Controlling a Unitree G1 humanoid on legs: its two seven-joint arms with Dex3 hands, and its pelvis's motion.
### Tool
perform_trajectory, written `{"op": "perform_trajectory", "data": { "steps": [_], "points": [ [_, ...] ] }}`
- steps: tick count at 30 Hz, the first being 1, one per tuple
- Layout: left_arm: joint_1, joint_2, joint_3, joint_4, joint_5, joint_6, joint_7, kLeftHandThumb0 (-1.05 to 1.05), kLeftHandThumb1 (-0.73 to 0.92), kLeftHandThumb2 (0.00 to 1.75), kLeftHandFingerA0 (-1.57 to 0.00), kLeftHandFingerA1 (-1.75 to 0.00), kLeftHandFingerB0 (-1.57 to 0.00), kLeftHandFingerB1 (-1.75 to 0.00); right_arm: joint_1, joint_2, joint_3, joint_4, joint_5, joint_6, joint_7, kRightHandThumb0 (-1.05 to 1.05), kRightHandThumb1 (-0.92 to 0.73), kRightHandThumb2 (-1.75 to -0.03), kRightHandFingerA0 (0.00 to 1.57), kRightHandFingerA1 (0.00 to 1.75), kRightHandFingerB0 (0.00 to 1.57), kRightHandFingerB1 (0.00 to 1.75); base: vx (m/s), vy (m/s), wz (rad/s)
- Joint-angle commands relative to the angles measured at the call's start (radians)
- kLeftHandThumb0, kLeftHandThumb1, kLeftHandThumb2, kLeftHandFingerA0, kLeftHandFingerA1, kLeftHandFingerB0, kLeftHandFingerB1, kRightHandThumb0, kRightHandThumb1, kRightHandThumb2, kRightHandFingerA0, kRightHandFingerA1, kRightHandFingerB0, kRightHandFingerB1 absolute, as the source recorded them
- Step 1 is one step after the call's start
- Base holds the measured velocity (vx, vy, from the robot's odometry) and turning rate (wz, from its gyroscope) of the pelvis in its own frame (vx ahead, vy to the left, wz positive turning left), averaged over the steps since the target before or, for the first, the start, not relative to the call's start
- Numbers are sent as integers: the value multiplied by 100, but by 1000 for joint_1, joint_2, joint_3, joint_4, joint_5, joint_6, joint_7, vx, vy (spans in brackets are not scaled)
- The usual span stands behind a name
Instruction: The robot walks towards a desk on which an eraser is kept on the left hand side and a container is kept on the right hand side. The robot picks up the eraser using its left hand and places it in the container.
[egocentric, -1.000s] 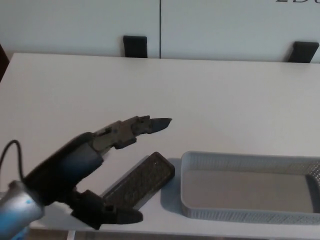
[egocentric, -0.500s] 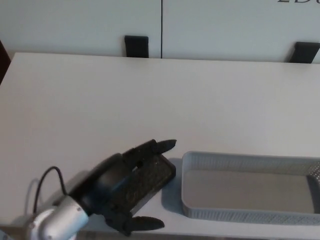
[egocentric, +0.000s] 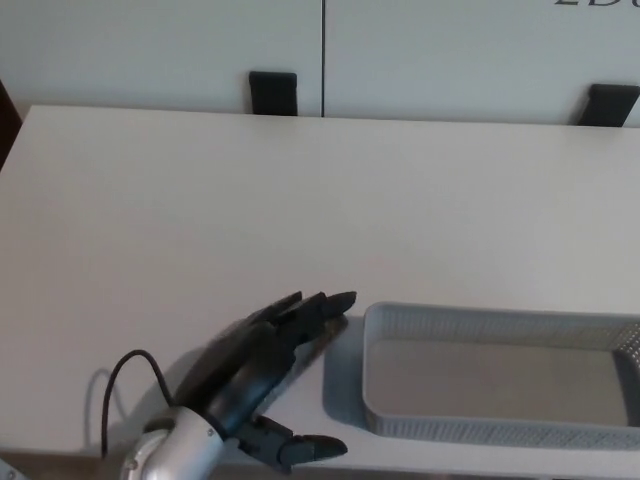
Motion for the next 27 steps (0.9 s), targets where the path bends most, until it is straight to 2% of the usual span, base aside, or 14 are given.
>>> {"op": "perform_trajectory", "data": {
  "steps": [1,2,3,4,11,12,15,19,20,21,22,23,25,27],
  "points": [
    [15,19,-23,39,402,194,261,-49,33,64,0,-2,-6,-22,15,-46,-2,-21,-39,8,-20,-19,-42,-87,46,63,23,52,0,0,0],
    [17,20,-22,37,406,192,263,-49,33,64,0,-2,-6,-22,15,-46,-1,-21,-41,9,-20,-19,-42,-87,46,63,23,52,0,0,0],
    [20,22,-22,25,417,192,262,-49,33,64,0,-2,-7,-23,12,-46,0,-16,-44,10,-21,-21,-60,-57,53,47,34,39,0,0,0],
    [26,24,-21,13,425,184,270,-47,33,65,0,-4,-6,-26,11,-46,0,-13,-44,8,-21,-18,-42,-87,45,62,23,52,0,0,0],
    [46,24,-20,1,457,150,315,-44,40,55,0,-29,-11,-28,11,-44,1,-11,-46,2,-19,-18,-42,-87,46,63,23,52,0,0,0],
    [45,23,-20,4,462,154,315,-40,30,70,0,-23,-2,-36,11,-44,2,-11,-48,2,-19,-21,-61,-57,54,48,35,39,0,0,0],
    [43,23,-17,27,474,166,318,-40,30,70,0,-22,-5,-34,9,-46,2,-10,-51,-2,-16,-20,-60,-57,53,47,35,39,0,0,0],
    [26,28,-11,97,480,171,345,-44,31,69,0,-19,-7,-27,-3,-48,1,5,-53,-15,-15,-17,-42,-87,47,63,25,53,0,0,0],
    [21,30,-11,111,481,179,336,-41,32,71,0,-29,0,-30,-4,-48,1,4,-54,-11,-15,-21,-60,-57,55,49,36,40,0,0,0],
    [20,37,-10,133,480,170,345,-25,33,86,-3,-54,0,-49,-3,-49,4,-4,-58,0,-18,-21,-60,-57,56,49,36,40,0,0,0],
    [18,51,-6,147,470,149,342,-33,48,55,-29,-54,-19,-28,-6,-49,5,-1,-59,-1,-17,-22,-60,-57,56,49,35,40,0,0,0],
    [14,62,-3,168,463,135,346,-28,51,56,-66,-64,-34,-33,-5,-46,4,-4,-56,5,-17,-18,-42,-87,48,63,24,52,0,0,0],
    [-8,83,-10,229,479,143,331,-29,59,57,-116,-108,-64,-45,-4,-44,2,-4,-49,8,-12,-16,-42,-87,47,63,24,52,0,0,0],
    [-20,88,-7,288,475,138,348,-37,56,73,-121,-122,-71,-59,-4,-47,3,-5,-53,5,-11,-17,-42,-87,47,63,24,52,0,0,0]
  ]
}}
